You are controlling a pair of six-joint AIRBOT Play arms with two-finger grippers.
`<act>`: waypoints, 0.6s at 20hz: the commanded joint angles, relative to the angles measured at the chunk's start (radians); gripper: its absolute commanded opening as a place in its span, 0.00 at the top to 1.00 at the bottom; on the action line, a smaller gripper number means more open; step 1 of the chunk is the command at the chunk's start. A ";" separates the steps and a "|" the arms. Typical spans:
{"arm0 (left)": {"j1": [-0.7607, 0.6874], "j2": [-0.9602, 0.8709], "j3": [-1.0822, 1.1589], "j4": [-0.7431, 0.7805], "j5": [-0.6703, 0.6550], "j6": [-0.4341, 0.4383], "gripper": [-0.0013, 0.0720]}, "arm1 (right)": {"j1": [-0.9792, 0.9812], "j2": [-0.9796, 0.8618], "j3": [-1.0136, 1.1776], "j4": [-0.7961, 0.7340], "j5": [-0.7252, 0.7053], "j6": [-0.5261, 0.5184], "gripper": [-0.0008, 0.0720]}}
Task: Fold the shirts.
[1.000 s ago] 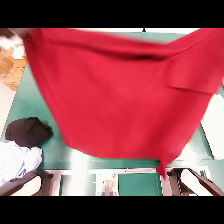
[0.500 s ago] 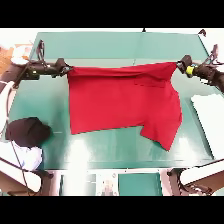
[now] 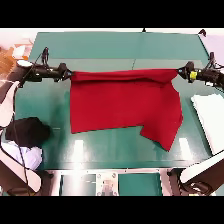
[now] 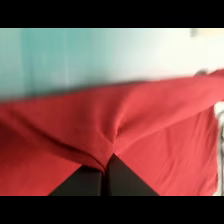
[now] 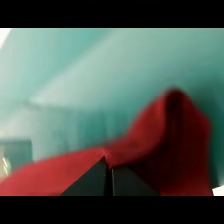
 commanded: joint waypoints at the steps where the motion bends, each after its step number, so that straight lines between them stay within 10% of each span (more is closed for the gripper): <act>1: -0.019 -0.005 0.003 0.214 -0.141 -0.098 0.95 | -0.018 -0.007 0.008 -0.225 0.163 0.036 0.97; 12: -0.076 -0.009 0.003 0.421 -0.192 -0.132 0.95 | -0.018 -0.007 -0.010 -0.433 0.190 0.106 0.97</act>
